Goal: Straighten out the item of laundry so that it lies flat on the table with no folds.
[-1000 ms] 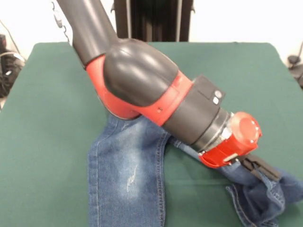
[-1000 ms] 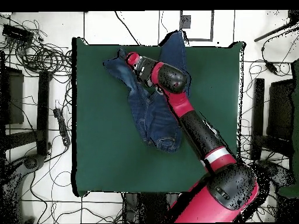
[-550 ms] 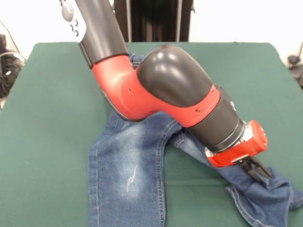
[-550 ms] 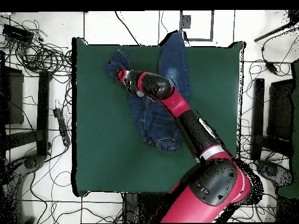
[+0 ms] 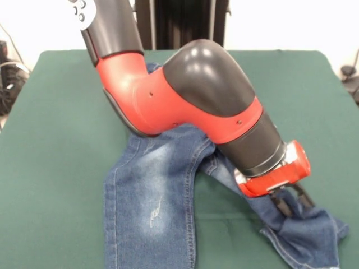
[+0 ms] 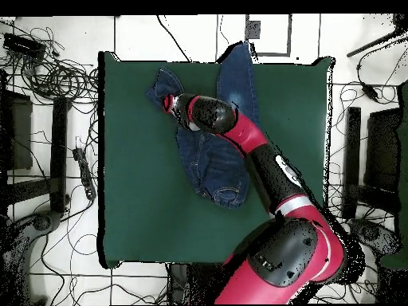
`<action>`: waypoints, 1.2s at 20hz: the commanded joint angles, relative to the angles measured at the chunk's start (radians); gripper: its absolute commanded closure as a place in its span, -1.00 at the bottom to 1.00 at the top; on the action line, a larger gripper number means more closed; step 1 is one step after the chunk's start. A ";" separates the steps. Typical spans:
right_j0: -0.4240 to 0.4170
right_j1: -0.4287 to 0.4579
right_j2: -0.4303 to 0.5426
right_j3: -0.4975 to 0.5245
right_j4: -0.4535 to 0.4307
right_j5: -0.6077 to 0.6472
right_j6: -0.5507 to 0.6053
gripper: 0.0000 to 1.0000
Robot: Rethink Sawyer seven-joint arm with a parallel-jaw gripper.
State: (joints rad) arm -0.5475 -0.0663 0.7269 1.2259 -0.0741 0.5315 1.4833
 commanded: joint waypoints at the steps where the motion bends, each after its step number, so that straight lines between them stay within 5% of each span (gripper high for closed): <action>1: 0.005 0.036 -0.142 -0.070 -0.078 0.017 0.008 -1.00; 8: 0.019 0.015 -0.173 -0.072 -0.077 0.029 0.057 -1.00; 18: 0.217 -0.258 -0.464 -0.068 -0.089 0.255 0.227 -1.00; 24: 0.284 -0.339 -0.555 -0.051 -0.068 0.341 0.259 -1.00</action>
State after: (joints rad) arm -0.3209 -0.3119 0.3278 1.1658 -0.1184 0.7078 1.4831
